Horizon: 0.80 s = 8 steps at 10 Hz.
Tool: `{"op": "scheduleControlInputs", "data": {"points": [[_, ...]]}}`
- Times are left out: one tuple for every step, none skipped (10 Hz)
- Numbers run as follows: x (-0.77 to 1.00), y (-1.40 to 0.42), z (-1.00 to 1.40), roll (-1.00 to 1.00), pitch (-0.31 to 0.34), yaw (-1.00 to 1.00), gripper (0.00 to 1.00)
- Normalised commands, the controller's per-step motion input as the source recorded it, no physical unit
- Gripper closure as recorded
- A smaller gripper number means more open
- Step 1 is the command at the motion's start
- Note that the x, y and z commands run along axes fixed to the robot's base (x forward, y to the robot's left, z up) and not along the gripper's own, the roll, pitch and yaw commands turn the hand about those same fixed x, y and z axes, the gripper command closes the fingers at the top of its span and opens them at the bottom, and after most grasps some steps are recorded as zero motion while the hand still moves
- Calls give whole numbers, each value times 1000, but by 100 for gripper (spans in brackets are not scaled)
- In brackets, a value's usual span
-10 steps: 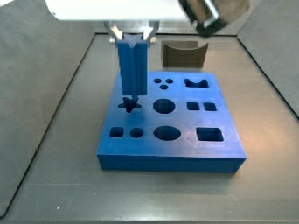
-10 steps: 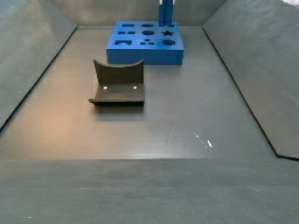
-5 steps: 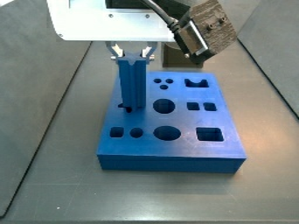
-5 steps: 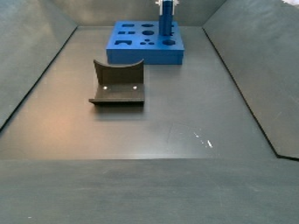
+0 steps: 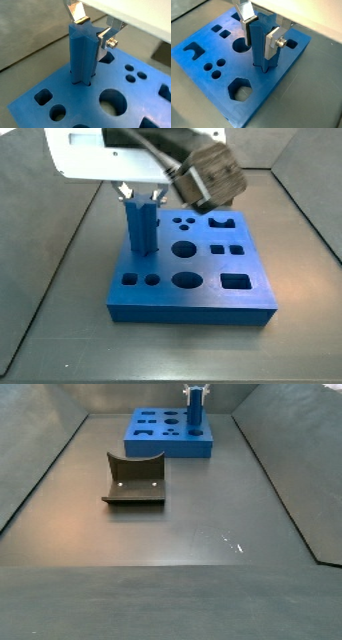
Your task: Insert the star object.
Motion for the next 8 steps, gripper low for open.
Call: {"op": "scheduleControlInputs", "data": {"points": [[77,0,-286,-13,0,-171,100],[69,0,-386,-19,-33,-83,100],[43,0,-560,0,-86,0,100],[0,0,-611,49,-91,0,100],[0,0,-634,90,-106,6,100],[0,0,-706,111,-107,0,100],[20,0,-791,70,-90,0,100],[0,0,-820,0,-150,0,100]]}}
